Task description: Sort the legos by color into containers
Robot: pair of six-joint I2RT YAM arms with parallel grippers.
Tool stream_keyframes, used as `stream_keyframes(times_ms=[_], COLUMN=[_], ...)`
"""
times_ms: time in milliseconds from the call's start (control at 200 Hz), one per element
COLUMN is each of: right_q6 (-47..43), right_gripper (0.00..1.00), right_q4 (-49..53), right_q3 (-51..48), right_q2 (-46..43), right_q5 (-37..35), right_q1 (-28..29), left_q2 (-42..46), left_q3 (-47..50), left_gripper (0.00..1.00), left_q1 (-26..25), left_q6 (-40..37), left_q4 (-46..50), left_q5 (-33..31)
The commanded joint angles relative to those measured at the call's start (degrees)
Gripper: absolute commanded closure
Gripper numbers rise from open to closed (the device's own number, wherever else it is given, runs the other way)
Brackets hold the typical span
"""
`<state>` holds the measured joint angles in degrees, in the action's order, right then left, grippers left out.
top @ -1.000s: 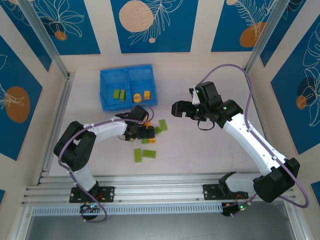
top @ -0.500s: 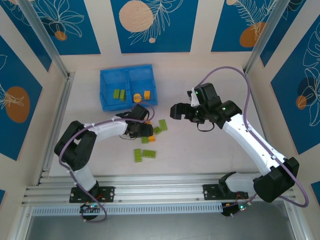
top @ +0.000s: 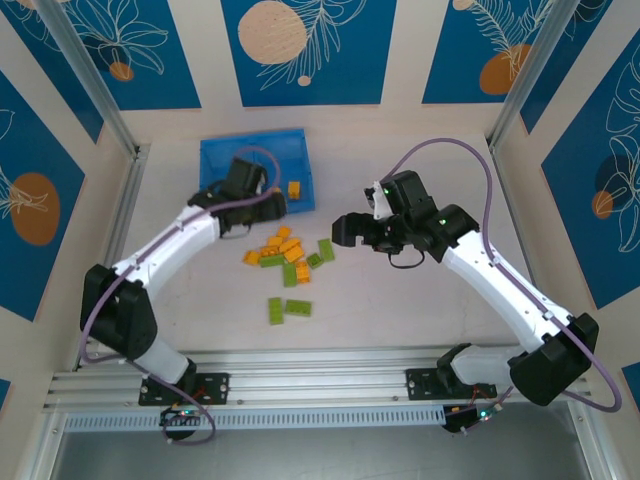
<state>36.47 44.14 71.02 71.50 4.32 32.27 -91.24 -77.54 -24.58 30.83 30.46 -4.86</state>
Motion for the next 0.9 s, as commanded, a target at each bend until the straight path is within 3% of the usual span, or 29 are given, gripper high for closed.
stream_keyframes(times_ms=[0, 235, 490, 730, 895], right_q6=[1.52, 1.85, 3.08, 3.52, 3.44], right_gripper=[0.07, 0.07, 0.07, 0.07, 0.07], right_q4=[0.31, 1.49, 2.61, 2.21, 0.64], right_q3=[-0.72, -1.07, -2.24, -2.79, -2.82], right_q2=[-2.25, -5.23, -8.69, -9.47, -7.53], right_q5=[-0.87, -2.46, -3.74, -4.49, -4.49], right_q1=[0.51, 0.85, 1.42, 1.6, 1.64], left_q2=[-7.47, -29.09, -41.05, -38.76, -32.16], left_q3=[-7.95, -31.8, -43.55, -43.62, -39.56], left_gripper=[0.38, 0.38, 0.34, 0.13, 0.15], left_q1=[7.48, 14.73, 18.68, 18.87, 18.79], left_q6=[-3.16, 4.21, 13.98, 13.57, 12.33], left_q4=[2.09, 9.93, 12.11, 11.32, 9.54], left_q5=[-1.34, 0.6, 6.05, 6.72, 9.29])
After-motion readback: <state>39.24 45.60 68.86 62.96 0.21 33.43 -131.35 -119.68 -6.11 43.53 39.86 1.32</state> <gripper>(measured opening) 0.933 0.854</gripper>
